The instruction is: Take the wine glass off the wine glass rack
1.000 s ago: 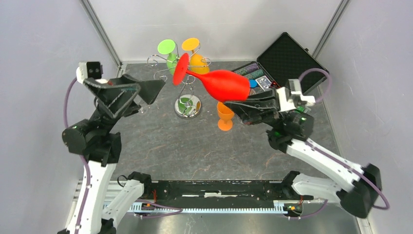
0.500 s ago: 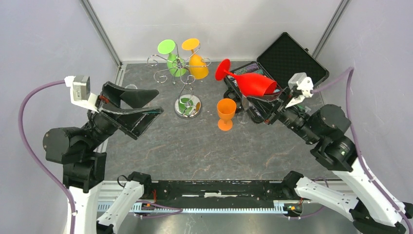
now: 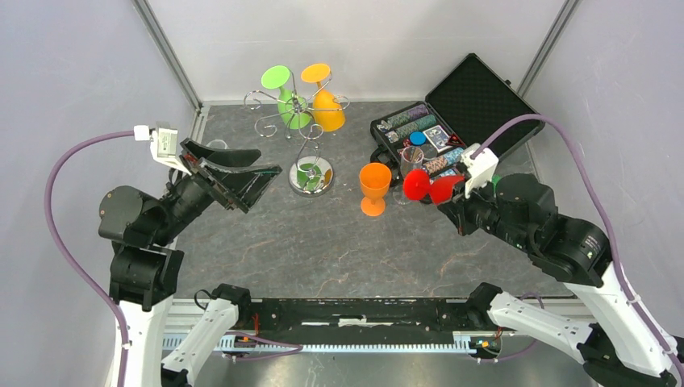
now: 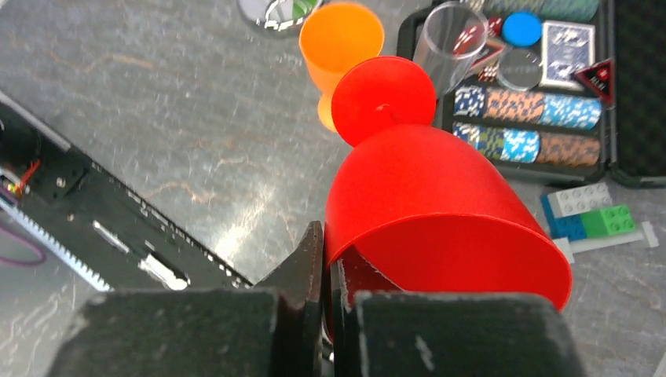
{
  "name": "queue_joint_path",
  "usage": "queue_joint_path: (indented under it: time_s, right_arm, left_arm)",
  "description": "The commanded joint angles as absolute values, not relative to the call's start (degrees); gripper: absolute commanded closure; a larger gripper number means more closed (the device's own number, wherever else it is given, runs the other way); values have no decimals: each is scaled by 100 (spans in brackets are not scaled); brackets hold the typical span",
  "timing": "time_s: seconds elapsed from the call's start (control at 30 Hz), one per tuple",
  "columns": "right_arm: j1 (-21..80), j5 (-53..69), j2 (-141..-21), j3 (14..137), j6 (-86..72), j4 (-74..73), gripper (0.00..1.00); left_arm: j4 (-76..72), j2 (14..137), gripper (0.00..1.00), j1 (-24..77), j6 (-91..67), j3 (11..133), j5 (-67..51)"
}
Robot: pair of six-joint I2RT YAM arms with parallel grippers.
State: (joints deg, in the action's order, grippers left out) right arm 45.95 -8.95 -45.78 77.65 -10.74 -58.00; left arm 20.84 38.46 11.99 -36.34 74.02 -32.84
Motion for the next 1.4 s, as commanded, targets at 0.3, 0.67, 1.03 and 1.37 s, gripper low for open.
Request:
queue_joint_path:
  time_s: [0.3, 0.67, 1.03, 1.37]
  right_arm:
    - [4579, -771, -5100, 6047, -828, -6353, 100]
    - [4581, -1092, -5860, 5590, -731, -5600, 87]
    - [4579, -1550, -6378, 5562, -647, -5247, 82]
    - [4575, -1829, -6460, 5842, -676, -5073, 50]
  left_arm:
    - [2263, 3879, 0, 1187, -3160, 7322, -3094]
    - [2379, 3864, 0, 1191, -3039, 7286, -3046]
    - [2469, 3865, 0, 1191, -2963, 7269, -2980]
    - [2520, 3794, 0, 1187, -2874, 7302, -2567]
